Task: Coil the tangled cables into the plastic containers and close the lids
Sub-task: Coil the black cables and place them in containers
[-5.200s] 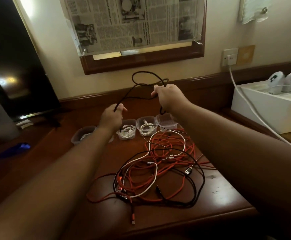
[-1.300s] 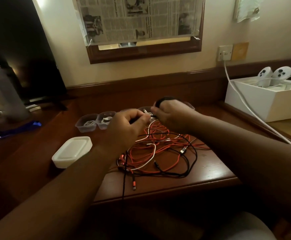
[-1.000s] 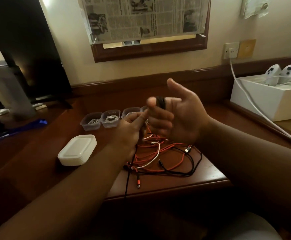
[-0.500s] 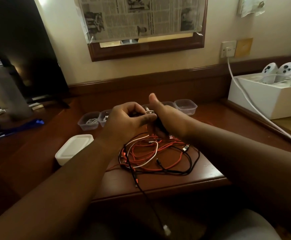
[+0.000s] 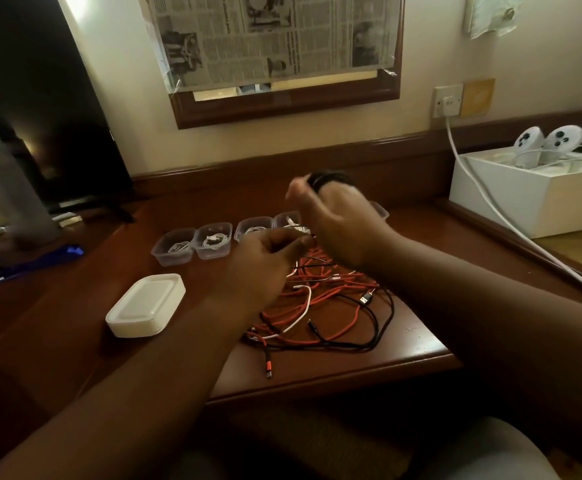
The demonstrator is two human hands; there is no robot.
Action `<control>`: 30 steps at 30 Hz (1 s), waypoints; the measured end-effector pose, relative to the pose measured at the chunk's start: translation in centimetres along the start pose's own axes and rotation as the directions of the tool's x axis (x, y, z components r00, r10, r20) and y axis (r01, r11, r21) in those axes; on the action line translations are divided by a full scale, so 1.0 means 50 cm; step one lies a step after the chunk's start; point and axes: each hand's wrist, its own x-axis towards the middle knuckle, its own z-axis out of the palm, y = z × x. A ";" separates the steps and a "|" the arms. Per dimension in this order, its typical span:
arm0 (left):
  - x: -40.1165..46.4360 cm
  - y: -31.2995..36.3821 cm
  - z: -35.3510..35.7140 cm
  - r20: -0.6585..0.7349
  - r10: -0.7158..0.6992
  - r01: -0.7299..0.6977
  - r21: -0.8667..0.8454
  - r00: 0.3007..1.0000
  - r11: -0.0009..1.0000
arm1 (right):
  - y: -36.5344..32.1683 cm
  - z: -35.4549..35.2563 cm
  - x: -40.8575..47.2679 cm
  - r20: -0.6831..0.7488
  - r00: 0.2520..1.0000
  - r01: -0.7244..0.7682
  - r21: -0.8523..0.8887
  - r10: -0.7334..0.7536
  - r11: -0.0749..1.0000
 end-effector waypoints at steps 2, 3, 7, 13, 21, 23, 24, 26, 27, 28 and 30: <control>0.009 0.008 -0.023 -0.024 0.092 -0.089 0.106 0.996 0.990 | 0.008 0.009 -0.011 0.083 0.996 -0.026 -0.169 0.040 0.985; 0.012 0.011 -0.032 -0.018 0.124 -0.120 0.143 0.992 0.982 | 0.007 0.014 -0.015 0.113 0.991 -0.047 -0.183 0.069 0.982; 0.017 0.017 -0.048 -0.004 0.244 -0.238 0.215 0.970 0.947 | -0.008 0.008 -0.018 0.335 0.910 -0.278 0.056 0.244 0.959; 0.011 0.022 -0.048 0.238 0.227 -0.206 -0.110 0.944 0.972 | -0.017 -0.022 -0.019 0.664 0.746 -0.468 0.471 0.049 0.748; 0.012 0.015 -0.026 0.046 0.377 -0.375 0.256 0.925 0.891 | -0.002 0.003 -0.017 0.410 0.896 -0.356 0.433 0.170 0.828; 0.013 0.008 -0.020 -0.003 0.419 -0.399 0.298 0.908 0.867 | 0.000 0.011 -0.016 0.272 0.941 -0.305 0.435 0.200 0.847; 0.013 0.004 -0.017 -0.023 0.434 -0.405 0.315 0.901 0.858 | 0.003 0.016 -0.014 0.200 0.957 -0.277 0.440 0.208 0.854; 0.013 -0.004 -0.006 -0.055 0.421 -0.387 0.300 0.905 0.872 | 0.013 0.028 -0.010 0.093 0.976 -0.219 0.445 0.199 0.868; 0.013 -0.009 -0.001 -0.070 0.384 -0.355 0.260 0.921 0.898 | 0.020 0.034 -0.007 0.066 0.980 -0.200 0.441 0.190 0.875; 0.017 -0.014 0.001 -0.087 0.337 -0.313 0.213 0.938 0.926 | 0.026 0.041 -0.005 0.056 0.981 -0.189 0.433 0.184 0.881; 0.030 -0.029 0.000 -0.131 0.258 -0.242 0.130 0.957 0.962 | 0.038 0.050 -0.002 0.064 0.981 -0.194 0.406 0.184 0.893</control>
